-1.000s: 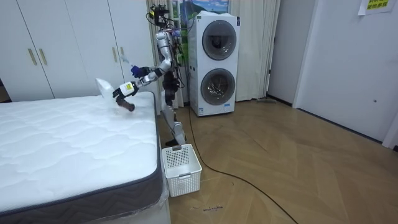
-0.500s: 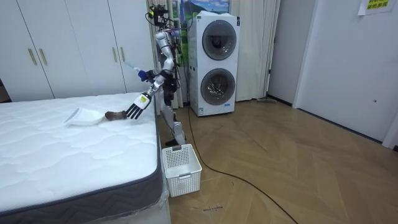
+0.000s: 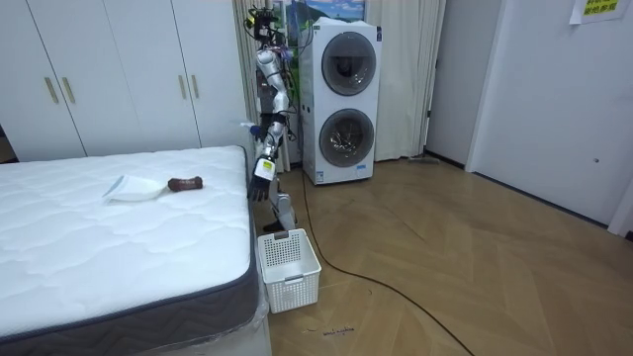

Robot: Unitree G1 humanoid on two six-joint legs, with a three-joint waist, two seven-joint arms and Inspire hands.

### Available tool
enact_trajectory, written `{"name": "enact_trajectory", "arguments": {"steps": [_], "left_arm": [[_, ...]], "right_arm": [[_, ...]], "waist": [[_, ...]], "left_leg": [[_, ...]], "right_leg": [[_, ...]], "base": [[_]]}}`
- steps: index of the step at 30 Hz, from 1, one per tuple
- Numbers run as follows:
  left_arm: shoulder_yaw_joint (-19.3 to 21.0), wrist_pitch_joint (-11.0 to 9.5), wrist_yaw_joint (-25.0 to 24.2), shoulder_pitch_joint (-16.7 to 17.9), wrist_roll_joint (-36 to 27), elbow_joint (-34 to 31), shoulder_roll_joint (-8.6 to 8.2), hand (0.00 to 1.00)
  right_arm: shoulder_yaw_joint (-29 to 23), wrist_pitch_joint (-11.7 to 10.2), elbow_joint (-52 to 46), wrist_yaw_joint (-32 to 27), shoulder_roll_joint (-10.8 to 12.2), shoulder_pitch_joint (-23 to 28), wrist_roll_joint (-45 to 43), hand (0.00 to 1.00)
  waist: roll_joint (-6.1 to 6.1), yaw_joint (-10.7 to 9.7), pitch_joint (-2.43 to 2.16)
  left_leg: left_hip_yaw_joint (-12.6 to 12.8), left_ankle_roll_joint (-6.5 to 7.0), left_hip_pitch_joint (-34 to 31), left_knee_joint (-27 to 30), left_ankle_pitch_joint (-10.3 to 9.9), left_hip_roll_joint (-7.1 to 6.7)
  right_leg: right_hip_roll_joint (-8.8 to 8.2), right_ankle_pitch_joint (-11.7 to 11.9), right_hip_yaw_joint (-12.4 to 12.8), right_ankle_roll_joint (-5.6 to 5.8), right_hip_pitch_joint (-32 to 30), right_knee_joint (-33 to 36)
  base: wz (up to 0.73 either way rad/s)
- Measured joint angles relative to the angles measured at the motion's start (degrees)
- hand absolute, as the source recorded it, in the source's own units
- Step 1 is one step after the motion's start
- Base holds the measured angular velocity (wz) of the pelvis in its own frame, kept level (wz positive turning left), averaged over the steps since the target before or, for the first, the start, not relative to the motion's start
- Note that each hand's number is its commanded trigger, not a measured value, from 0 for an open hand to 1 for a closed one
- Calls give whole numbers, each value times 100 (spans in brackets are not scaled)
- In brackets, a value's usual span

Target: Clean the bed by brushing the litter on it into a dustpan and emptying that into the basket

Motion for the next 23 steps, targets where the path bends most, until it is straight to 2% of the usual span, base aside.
{"name": "enact_trajectory", "arguments": {"steps": [5,7,11,14,19,23], "left_arm": [[56,77,-52,-61,14,624,-18,0],[210,213,-154,-55,22,844,-78,0],[580,654,-351,-14,19,1262,-180,0],[586,914,-551,-32,43,1359,-223,0],[384,1114,-762,-184,190,1482,-227,0],[231,1373,-953,-240,456,1471,-255,0]], "right_arm": [[-17,300,700,572,13,11,-22,0],[-155,482,902,800,37,1,-51,0],[-230,836,1172,1430,48,13,-343,0],[-216,1035,1371,1814,60,-65,-801,0],[48,1276,1595,2339,71,-172,-1154,0],[279,1514,1646,2660,95,-213,-1694,0]], "waist": [[7,-5,-8],[-13,12,-15],[-29,48,7],[-24,80,10],[-26,134,10],[-29,167,9]], "left_leg": [[-46,0,14,2,1,6],[-45,0,14,18,1,1],[-43,2,48,13,0,2],[-45,6,112,11,-4,-6],[-170,7,110,5,-12,-11],[-248,8,84,59,-11,-22]], "right_leg": [[-5,-10,-60,-8,54,-24],[-8,-26,-56,1,46,-19],[-6,-34,-56,5,74,-45],[-20,-66,-62,19,117,-36],[-33,-90,-136,23,201,-33],[-63,-94,-212,19,217,-39]], "base": [[4],[2],[0],[2],[12],[9]]}}
